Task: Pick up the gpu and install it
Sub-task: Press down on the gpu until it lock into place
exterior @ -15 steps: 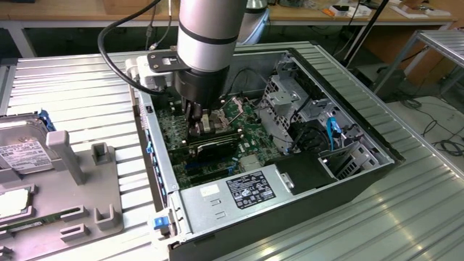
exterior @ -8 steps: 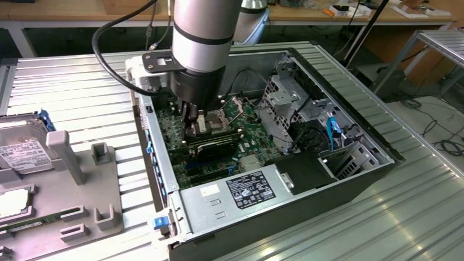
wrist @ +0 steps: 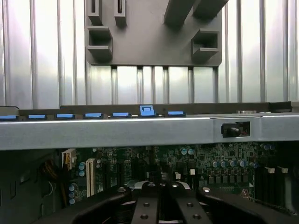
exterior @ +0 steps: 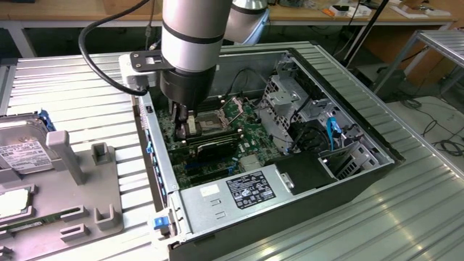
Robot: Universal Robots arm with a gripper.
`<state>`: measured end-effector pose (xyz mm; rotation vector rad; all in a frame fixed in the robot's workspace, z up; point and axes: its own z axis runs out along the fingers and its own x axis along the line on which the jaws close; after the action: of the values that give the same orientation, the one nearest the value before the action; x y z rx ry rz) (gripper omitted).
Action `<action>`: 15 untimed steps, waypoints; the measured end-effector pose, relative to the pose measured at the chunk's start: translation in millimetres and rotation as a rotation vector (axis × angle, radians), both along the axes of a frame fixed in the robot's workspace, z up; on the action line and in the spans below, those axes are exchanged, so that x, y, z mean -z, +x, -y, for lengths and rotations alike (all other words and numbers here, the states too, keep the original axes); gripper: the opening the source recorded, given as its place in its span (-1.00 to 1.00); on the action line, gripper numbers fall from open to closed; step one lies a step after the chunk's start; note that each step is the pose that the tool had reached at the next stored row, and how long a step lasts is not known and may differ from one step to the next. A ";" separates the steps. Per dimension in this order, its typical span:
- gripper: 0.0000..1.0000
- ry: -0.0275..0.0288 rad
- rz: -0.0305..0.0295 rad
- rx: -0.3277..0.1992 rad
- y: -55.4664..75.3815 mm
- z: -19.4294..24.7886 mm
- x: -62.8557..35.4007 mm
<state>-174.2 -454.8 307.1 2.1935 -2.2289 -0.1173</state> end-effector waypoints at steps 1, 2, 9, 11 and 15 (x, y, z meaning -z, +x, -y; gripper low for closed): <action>-0.79 0.0000 -0.0034 0.000 -1.2 0.0 -0.8; -0.79 0.0000 -0.0060 0.000 -2.3 0.0 -1.4; -0.79 0.0000 -0.0313 0.000 -15.0 -0.1 -6.0; -0.79 0.0001 -0.0314 0.000 -15.1 -0.1 -5.9; -0.79 -0.0006 -0.0322 0.000 -15.7 1.2 -5.9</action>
<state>-189.9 -456.0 313.0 2.1754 -2.2119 -0.1508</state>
